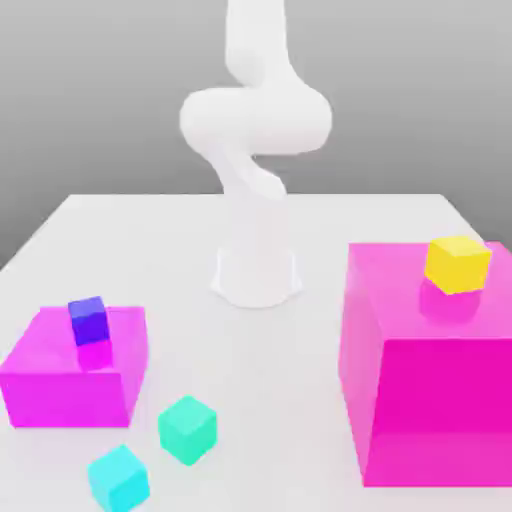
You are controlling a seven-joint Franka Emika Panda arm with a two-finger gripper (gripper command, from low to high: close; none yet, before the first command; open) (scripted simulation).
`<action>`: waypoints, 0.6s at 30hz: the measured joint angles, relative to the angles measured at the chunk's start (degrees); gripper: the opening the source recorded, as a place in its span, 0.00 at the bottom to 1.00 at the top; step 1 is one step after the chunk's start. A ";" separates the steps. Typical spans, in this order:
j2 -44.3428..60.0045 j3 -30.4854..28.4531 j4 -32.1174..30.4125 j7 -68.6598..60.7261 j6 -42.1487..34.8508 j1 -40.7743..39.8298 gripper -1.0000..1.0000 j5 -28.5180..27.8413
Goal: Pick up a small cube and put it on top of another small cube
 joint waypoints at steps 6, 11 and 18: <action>12.82 0.07 -1.24 5.88 4.64 -3.94 0.50 -0.78; 23.21 -0.54 -2.25 10.67 8.40 -6.53 0.50 -1.48; 37.75 -2.18 -3.66 16.65 13.67 -9.77 0.50 -1.40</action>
